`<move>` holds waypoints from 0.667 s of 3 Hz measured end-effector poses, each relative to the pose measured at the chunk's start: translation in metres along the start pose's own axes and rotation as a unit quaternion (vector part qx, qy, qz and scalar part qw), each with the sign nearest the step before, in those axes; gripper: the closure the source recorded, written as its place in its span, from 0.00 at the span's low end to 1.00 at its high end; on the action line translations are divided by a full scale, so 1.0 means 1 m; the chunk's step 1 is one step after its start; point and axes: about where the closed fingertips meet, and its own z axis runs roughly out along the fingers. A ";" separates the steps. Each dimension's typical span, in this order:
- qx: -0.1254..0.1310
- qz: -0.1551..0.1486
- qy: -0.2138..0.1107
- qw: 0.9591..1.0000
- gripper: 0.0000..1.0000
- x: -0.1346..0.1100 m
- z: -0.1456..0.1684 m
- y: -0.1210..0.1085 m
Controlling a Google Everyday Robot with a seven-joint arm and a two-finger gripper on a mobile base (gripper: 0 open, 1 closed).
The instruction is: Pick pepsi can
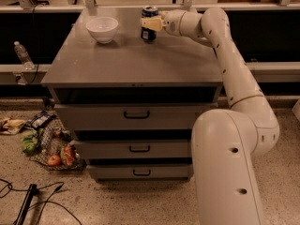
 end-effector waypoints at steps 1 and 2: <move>-0.016 0.045 -0.037 0.998 1.00 -0.024 0.000 0.007; -0.026 0.061 -0.049 0.997 1.00 -0.055 -0.013 0.016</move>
Offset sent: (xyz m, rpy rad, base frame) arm -0.0261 -0.0154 0.1009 0.2014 0.0544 0.0506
